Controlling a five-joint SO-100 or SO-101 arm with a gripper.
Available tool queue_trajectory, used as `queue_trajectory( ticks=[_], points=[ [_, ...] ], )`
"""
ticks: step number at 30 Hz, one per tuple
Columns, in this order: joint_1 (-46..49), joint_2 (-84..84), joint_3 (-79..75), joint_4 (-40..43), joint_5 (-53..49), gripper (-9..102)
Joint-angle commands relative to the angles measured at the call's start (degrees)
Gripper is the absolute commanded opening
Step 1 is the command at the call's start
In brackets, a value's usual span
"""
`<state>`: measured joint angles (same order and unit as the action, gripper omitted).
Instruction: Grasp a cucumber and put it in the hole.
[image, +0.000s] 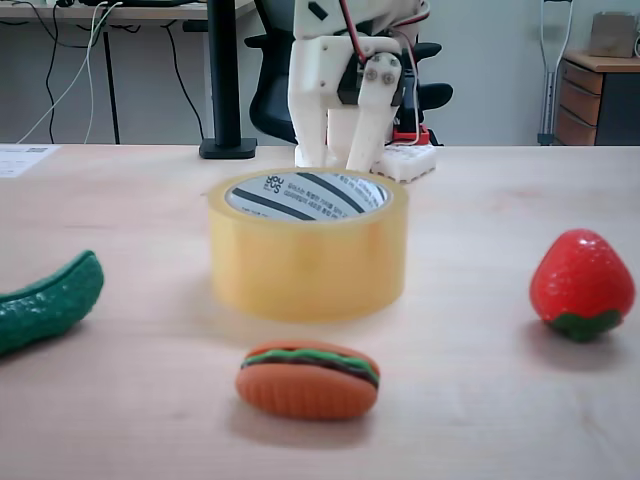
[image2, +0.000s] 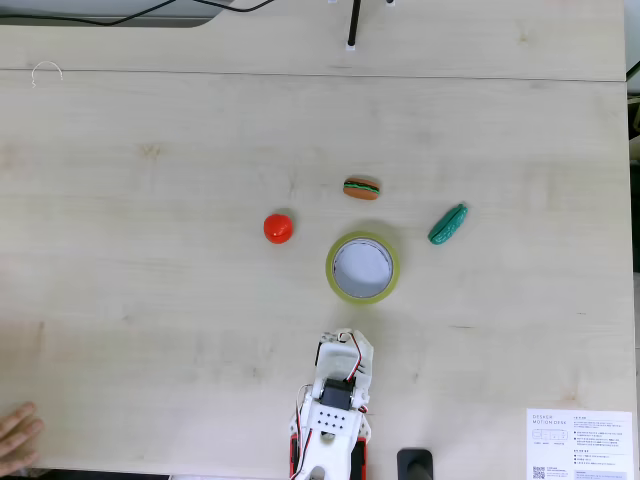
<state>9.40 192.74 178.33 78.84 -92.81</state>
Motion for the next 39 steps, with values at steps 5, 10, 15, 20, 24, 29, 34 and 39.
queue_trajectory(
  ticks=[5,10,15,20,24,29,34,39],
  points=[
    [0.09,0.18,-0.26,0.79,-0.35,0],
    [0.09,0.18,-0.26,0.79,-0.35,0],
    [0.09,0.18,-0.26,0.79,-0.35,0],
    [0.09,0.18,-0.26,0.79,-0.35,0],
    [0.09,0.18,-0.26,0.79,-0.18,0],
    [0.09,0.18,-0.26,0.79,-0.09,0],
    [0.09,0.18,-0.26,0.79,0.00,0],
    [0.18,0.18,-2.37,0.70,0.09,0]
  ],
)
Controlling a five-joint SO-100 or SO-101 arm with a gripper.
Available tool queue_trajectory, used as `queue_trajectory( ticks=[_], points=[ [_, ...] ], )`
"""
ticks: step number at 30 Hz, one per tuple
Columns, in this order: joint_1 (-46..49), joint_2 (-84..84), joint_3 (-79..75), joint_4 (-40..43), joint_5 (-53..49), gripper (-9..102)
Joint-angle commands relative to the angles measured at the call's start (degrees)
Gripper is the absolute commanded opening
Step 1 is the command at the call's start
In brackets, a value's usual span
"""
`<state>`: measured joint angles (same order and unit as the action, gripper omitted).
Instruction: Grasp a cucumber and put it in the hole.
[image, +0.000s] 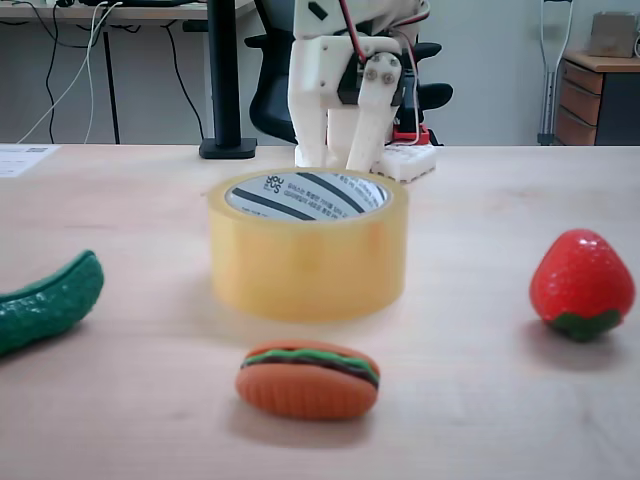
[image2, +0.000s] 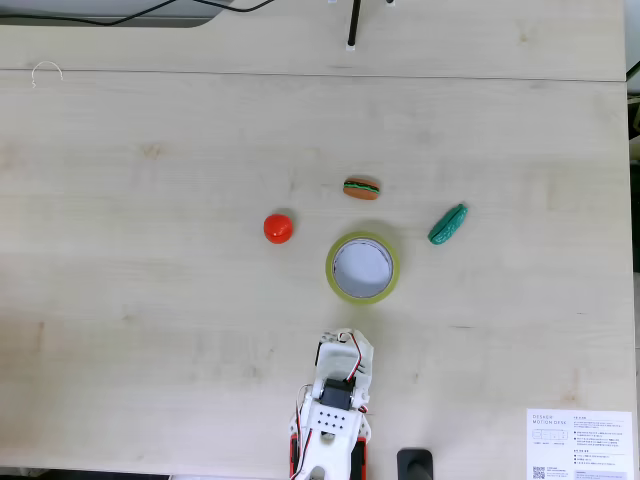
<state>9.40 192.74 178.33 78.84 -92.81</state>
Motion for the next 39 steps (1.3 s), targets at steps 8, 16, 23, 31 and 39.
queue_trajectory(
  ticks=[8,16,23,31,39],
  points=[
    [0.44,-3.96,-14.85,-0.70,4.39,0],
    [3.52,-34.28,-37.97,-9.67,4.39,0],
    [7.65,-66.80,-65.83,-11.34,4.13,0],
    [13.27,-90.18,-86.92,-11.34,4.39,0],
    [14.77,-105.21,-99.49,-11.34,4.39,2]
  ],
)
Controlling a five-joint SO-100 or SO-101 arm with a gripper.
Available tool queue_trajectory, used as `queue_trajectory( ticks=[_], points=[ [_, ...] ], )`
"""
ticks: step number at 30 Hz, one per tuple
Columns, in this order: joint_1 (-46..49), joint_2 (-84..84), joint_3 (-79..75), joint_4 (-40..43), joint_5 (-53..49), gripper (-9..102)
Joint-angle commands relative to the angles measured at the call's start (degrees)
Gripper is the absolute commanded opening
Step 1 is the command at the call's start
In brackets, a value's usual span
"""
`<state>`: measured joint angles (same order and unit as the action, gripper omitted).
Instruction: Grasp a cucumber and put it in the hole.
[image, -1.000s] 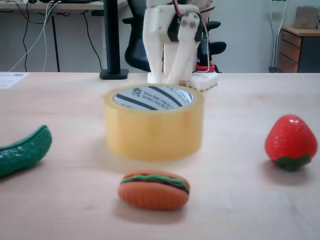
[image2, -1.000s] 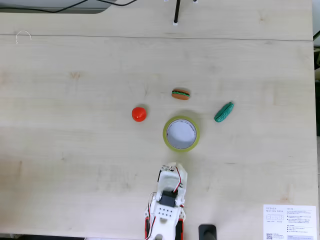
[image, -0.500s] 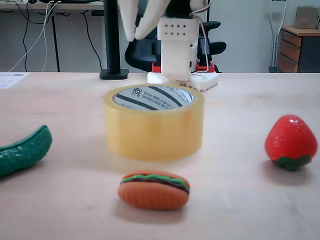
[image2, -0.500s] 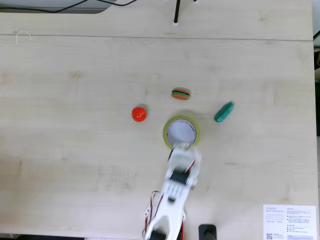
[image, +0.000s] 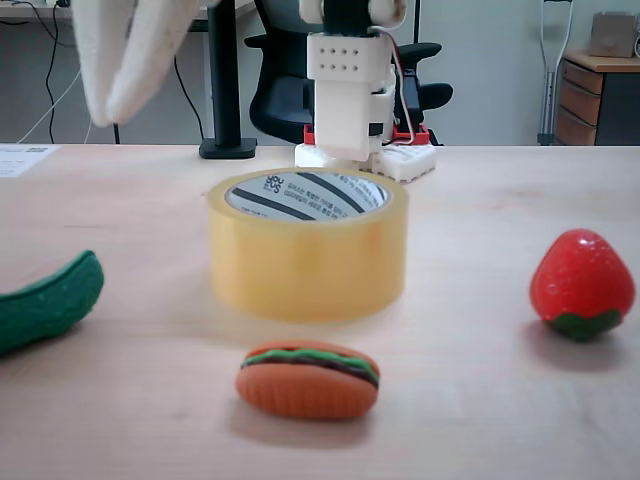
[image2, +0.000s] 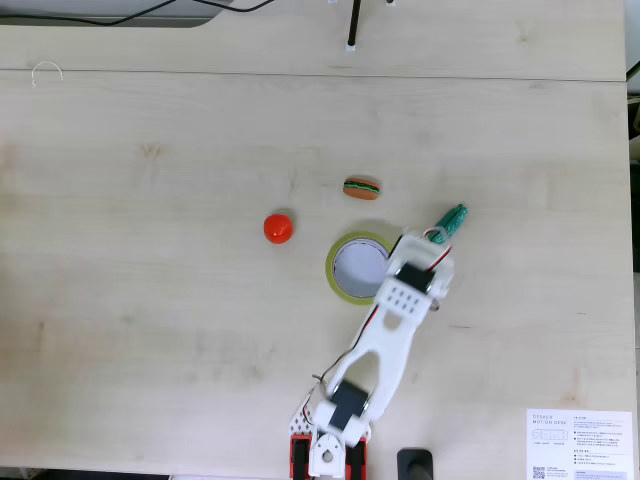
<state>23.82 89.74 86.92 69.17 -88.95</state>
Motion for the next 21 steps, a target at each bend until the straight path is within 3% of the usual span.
queue_trajectory(
  ticks=[1,12,21],
  points=[
    [0.35,-3.69,-9.32,-1.67,0.53,2],
    [0.44,-15.47,-18.28,-1.67,0.53,11],
    [2.55,-23.73,-26.54,-1.67,0.26,27]
  ],
)
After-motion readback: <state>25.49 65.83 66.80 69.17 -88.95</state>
